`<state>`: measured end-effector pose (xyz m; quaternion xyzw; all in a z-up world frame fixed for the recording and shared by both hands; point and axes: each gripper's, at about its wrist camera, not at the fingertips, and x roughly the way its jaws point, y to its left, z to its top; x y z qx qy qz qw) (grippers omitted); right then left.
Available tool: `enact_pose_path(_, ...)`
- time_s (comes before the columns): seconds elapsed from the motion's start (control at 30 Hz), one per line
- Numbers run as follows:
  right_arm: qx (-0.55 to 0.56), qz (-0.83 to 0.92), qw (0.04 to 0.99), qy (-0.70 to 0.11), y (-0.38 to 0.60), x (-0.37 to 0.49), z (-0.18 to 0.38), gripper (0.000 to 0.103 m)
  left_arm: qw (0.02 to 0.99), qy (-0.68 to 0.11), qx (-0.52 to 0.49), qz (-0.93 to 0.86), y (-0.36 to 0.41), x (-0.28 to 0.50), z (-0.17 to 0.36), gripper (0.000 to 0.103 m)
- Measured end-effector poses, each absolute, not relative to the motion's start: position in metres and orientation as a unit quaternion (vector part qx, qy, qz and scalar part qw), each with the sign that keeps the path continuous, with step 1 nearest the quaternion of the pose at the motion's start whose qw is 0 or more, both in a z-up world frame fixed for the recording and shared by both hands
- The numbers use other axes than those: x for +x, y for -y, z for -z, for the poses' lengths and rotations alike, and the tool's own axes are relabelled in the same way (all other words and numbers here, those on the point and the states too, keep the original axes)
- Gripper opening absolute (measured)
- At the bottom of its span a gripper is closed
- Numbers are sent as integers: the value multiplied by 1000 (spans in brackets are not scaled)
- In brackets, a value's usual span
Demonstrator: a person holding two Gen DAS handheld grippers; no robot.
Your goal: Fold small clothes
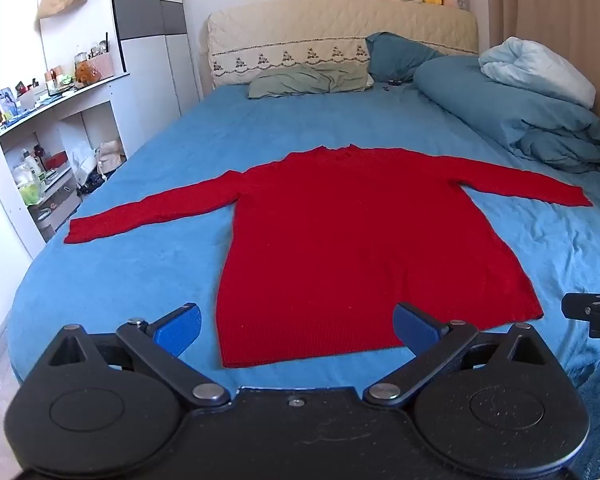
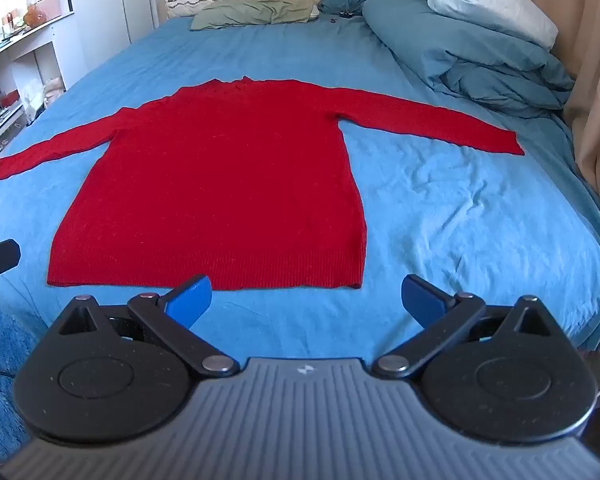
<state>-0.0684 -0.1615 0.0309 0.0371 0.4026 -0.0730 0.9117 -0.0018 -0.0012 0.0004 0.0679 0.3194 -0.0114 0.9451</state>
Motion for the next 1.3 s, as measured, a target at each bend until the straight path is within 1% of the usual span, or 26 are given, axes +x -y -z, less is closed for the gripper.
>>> enact_pose_path(0.07, 38, 73, 911, -403, 162, -68, -31, 103, 944, -320, 83, 8, 11, -4, 2, 103)
enact_pose_path(0.37, 40, 72, 911, -405, 162, -68, -31, 103, 949, -311, 48, 24, 0, -9, -1, 103)
enact_pose_path(0.6, 41, 73, 912, -403, 166, -69, -29, 103, 947, -317, 44, 29, 0, -7, -6, 103)
enact_pose_path(1.3, 38, 71, 913, -400, 160, -70, -33, 103, 952, -300, 56, 15, 2, -9, -7, 103)
